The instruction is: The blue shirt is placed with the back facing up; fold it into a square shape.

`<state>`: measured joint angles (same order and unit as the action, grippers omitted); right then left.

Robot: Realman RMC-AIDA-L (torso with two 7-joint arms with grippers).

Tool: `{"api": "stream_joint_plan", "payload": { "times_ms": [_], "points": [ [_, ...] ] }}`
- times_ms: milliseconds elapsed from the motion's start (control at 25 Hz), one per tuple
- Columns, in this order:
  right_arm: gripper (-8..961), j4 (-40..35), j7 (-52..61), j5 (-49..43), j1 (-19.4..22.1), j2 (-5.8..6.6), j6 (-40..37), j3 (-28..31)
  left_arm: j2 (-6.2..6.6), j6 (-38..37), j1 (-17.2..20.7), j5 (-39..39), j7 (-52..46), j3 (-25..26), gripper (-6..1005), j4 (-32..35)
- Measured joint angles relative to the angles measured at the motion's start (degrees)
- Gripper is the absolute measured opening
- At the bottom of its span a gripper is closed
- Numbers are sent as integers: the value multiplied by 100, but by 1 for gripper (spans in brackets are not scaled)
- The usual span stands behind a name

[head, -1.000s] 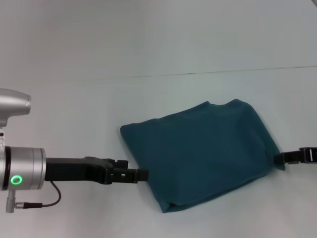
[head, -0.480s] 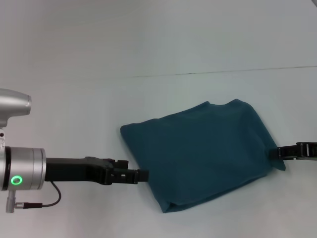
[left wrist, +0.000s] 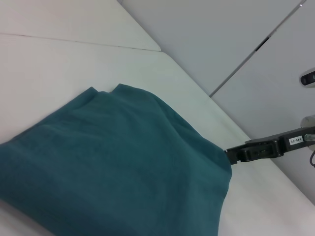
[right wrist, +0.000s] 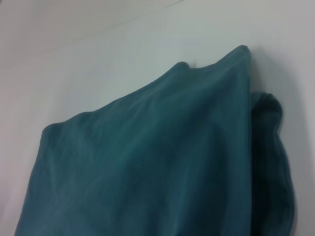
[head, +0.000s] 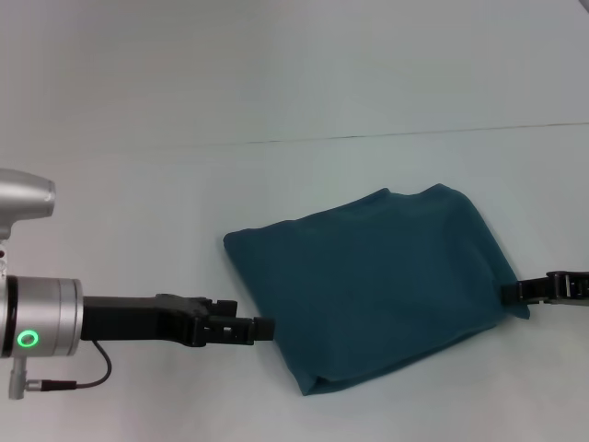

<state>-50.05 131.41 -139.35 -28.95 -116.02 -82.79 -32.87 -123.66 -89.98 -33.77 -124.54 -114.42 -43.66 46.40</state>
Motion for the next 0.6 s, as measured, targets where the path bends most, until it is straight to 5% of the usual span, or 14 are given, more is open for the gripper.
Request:
{"api": "stream_joint_plan", "payload": {
  "times_ms": [600],
  "points": [
    [86,108,-132,145,64,114,162,164,-26,-11,54,0,42,-4,949,0]
  ]
}}
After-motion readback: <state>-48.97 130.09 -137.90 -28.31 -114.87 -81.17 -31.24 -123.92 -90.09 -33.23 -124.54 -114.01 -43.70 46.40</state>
